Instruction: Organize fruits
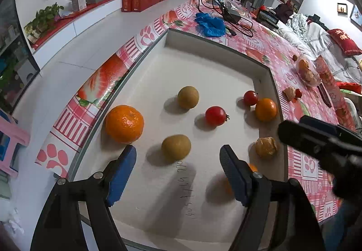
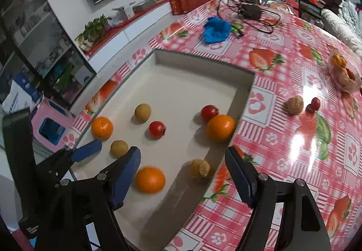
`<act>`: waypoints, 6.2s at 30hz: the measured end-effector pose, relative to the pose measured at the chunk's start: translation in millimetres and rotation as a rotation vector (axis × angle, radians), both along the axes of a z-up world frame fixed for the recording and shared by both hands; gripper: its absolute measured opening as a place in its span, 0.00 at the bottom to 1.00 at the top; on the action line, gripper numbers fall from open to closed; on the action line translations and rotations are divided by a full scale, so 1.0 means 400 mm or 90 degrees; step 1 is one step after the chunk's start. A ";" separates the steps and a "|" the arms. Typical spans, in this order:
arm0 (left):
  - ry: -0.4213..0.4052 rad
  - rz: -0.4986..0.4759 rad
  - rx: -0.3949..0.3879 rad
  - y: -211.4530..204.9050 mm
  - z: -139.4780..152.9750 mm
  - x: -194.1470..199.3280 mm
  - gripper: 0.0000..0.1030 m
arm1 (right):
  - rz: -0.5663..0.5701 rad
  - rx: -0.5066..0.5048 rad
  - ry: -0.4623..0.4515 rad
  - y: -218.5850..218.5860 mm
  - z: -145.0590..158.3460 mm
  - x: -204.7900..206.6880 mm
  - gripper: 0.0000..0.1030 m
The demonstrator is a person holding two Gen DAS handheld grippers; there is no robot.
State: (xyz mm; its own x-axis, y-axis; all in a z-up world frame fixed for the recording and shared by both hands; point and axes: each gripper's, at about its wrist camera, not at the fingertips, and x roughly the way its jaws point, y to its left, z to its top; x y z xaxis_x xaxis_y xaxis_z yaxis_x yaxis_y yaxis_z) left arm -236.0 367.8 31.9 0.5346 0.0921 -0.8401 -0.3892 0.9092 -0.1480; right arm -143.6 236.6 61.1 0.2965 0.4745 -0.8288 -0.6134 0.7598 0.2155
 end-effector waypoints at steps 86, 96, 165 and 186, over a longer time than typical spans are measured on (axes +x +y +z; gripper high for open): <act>0.004 -0.272 0.100 -0.560 0.024 0.427 0.59 | -0.348 -0.062 -0.086 -0.738 -0.147 0.131 1.00; 0.048 -0.200 0.080 -0.485 -0.057 0.545 0.59 | -0.348 -0.057 -0.086 -0.739 -0.147 0.129 1.00; 0.007 -0.242 0.086 -0.478 -0.050 0.123 0.31 | -0.160 -0.070 -0.018 -0.365 -0.127 0.170 0.24; 0.007 -0.238 0.100 -0.485 -0.051 0.121 0.31 | -0.200 -0.110 -0.055 -0.535 -0.127 0.034 0.24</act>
State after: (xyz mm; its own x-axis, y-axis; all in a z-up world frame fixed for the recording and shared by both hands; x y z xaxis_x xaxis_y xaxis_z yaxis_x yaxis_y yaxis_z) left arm -187.5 173.9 11.5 0.5469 0.0209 -0.8370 -0.0285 0.9996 0.0064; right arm -129.9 22.4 10.4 0.4774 0.2047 -0.8545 -0.3546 0.9347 0.0258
